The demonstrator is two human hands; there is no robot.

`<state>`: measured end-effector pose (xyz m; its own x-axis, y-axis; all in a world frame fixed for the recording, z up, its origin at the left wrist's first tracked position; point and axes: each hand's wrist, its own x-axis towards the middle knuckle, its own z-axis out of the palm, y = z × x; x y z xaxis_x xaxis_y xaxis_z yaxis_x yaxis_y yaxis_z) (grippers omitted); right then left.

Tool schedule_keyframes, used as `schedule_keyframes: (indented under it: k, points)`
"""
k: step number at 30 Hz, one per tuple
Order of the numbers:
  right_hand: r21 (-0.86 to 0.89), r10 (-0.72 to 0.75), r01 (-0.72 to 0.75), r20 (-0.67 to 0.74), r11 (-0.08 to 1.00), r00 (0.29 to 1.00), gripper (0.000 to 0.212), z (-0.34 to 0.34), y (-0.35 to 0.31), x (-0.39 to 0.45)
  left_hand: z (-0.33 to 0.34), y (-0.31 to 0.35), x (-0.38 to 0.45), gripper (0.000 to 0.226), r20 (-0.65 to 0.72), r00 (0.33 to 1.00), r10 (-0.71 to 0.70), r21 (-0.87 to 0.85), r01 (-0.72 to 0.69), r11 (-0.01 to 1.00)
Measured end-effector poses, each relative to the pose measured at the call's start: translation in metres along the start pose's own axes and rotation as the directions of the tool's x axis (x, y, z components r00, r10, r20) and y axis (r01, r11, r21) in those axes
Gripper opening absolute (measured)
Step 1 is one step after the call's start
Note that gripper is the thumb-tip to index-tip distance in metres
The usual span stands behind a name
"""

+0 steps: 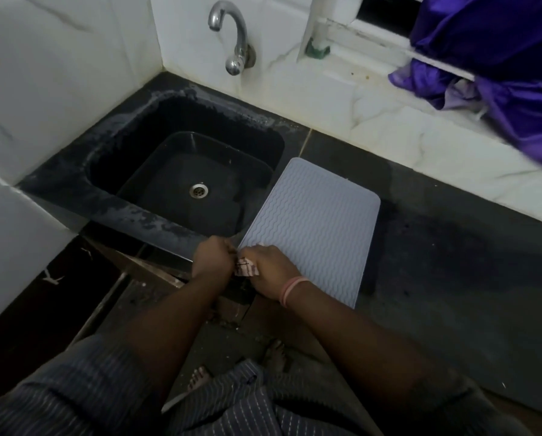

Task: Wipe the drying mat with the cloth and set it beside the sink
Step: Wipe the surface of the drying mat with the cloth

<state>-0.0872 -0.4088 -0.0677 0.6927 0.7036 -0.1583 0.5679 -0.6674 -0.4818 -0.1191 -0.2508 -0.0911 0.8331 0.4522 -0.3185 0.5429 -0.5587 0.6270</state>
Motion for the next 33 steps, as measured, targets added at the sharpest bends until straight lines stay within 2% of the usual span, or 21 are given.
schedule_keyframes:
  k: [2,6,11,16,21,26,29,31,33]
  points:
    - [-0.009,-0.005,0.005,0.013,1.0,1.0,0.035,-0.002,-0.002,-0.001,0.001,0.0,0.003,0.015,0.0,1.0,-0.024,-0.007,0.024,1.0]
    - [-0.064,-0.011,0.013,0.032,0.998,0.999,0.033,-0.005,0.007,-0.018,0.002,-0.005,0.012,0.012,0.018,0.999,-0.051,-0.032,0.051,0.998]
    - [-0.079,-0.001,0.004,0.031,0.997,1.0,0.032,-0.013,0.044,-0.061,0.001,-0.002,0.01,0.016,0.006,1.0,-0.025,-0.062,0.025,0.998]
    - [-0.108,0.076,-0.077,-0.015,0.991,0.997,0.04,-0.019,0.069,-0.113,0.003,-0.005,0.011,0.013,0.009,1.0,-0.005,-0.071,0.005,0.997]
    - [-0.109,0.194,-0.196,-0.036,0.975,0.98,0.034,-0.026,0.08,-0.145,0.004,-0.004,0.011,0.012,0.022,1.0,0.019,-0.058,-0.017,0.998]
    - [-0.115,0.342,-0.347,-0.062,0.931,0.938,0.022,-0.024,0.087,-0.166,0.006,0.0,0.007,0.015,-0.007,1.0,0.023,-0.034,-0.023,0.999]
    - [-0.141,0.433,-0.437,-0.064,0.888,0.899,0.023,-0.031,0.085,-0.176,0.007,0.0,0.007,0.015,-0.005,0.999,0.053,-0.022,-0.053,0.998]
    - [-0.138,0.515,-0.524,-0.092,0.841,0.852,0.026,-0.037,0.086,-0.176,0.008,0.002,0.005,0.017,-0.024,0.997,0.073,0.007,-0.073,0.997]
    - [0.005,0.61,-0.618,-0.172,0.786,0.774,0.03,-0.047,0.091,-0.172,0.011,0.009,-0.002,0.02,-0.046,0.996,0.077,0.054,-0.075,0.996]
